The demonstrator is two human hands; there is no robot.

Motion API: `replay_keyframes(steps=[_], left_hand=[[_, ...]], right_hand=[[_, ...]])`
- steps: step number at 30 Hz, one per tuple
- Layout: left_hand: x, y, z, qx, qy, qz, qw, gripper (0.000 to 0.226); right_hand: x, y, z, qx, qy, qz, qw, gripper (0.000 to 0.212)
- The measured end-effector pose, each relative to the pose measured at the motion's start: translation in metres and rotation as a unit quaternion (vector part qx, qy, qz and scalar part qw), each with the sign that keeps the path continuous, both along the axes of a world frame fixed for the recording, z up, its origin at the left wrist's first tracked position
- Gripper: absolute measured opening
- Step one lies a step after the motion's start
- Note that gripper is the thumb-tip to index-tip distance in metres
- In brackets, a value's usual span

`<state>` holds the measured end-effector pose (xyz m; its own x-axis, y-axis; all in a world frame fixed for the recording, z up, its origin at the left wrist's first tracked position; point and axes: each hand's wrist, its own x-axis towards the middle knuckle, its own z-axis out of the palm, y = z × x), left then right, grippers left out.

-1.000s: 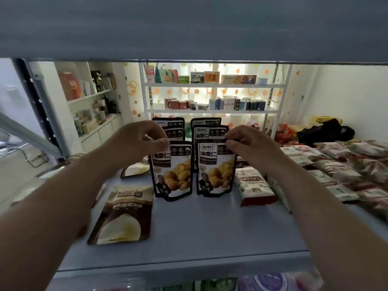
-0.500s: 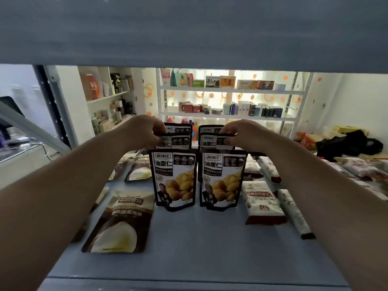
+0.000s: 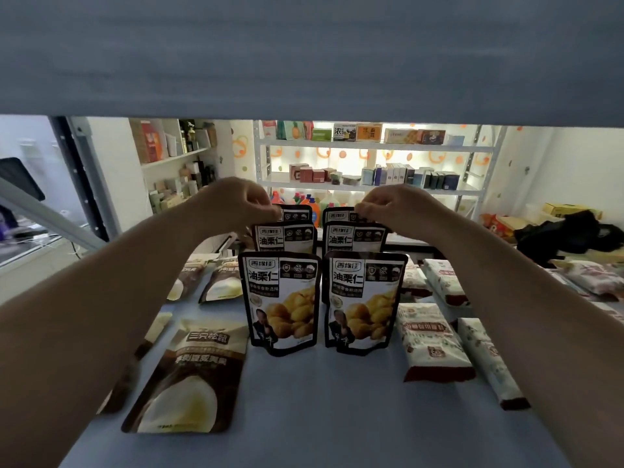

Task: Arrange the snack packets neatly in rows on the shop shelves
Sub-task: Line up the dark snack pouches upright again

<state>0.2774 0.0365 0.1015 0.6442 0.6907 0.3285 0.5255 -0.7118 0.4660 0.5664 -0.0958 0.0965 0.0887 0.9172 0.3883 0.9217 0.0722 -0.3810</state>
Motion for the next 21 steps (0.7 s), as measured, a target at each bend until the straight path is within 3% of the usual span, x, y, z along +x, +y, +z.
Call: replay_keyframes(steps=[3,5,8,14,21], left_hand=[[-0.003,0.015,0.006,0.076,-0.058,0.057,0.994,0.019],[0.0,0.023,0.002,0.106,-0.02,0.062,0.992,0.025],[0.011,0.031,-0.007,0.081,0.035,0.041,0.995,0.043],[0.03,0.039,-0.01,0.088,0.062,0.047,0.993,0.019],[0.036,0.04,-0.003,0.035,0.056,0.033,0.997,0.017]], right_hand=[[0.007,0.012,0.001,0.061,-0.006,-0.029,0.998,0.029],[0.01,0.021,-0.001,0.039,-0.019,-0.035,0.998,0.03],[0.012,0.029,-0.003,-0.012,-0.022,-0.017,1.0,0.029],[0.014,0.038,0.004,-0.047,-0.044,-0.021,0.998,0.019],[0.012,0.038,0.012,-0.057,-0.059,-0.022,0.996,0.017]])
